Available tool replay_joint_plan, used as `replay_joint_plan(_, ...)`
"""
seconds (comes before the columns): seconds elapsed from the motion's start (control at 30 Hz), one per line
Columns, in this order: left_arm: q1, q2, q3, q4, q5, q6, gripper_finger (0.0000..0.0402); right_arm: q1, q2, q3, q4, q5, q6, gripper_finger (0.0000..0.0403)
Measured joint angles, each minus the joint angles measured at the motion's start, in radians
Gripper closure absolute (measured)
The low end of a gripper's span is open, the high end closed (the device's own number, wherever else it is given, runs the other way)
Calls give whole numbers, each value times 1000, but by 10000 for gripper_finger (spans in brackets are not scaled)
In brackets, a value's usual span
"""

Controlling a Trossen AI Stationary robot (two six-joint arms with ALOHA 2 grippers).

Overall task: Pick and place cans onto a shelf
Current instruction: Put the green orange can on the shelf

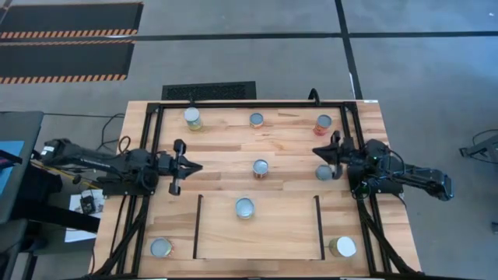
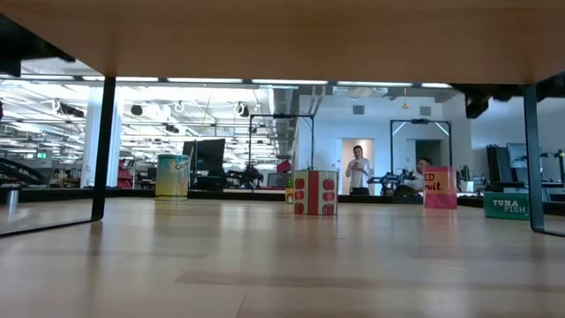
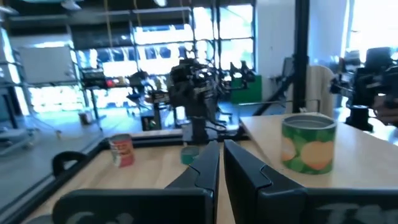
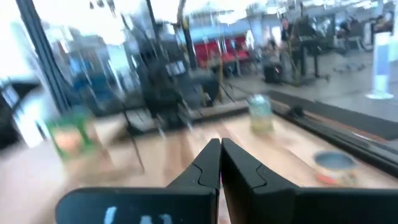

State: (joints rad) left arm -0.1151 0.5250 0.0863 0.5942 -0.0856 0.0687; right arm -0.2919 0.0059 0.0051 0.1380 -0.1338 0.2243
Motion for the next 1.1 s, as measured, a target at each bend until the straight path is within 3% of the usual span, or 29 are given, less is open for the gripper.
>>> replay_joint_plan(0.13,32,-5,-63,90,0,10,388,19,-1,9,75,-49,51,365)
replay_joint_plan(0.3,59,-4,-74,108,0,-3,388,91,3,128,-86,-110,72,393)
replay_joint_plan(0.63,86,-4,-74,95,-6,-2,388,337,135,432,-606,111,117,398)
replay_joint_plan(0.87,116,-4,-75,93,-8,-3,388,553,328,566,-820,193,313,400)
replay_joint_plan(1.1,122,-4,-75,77,-5,-3,388,869,533,738,-1049,375,600,401)
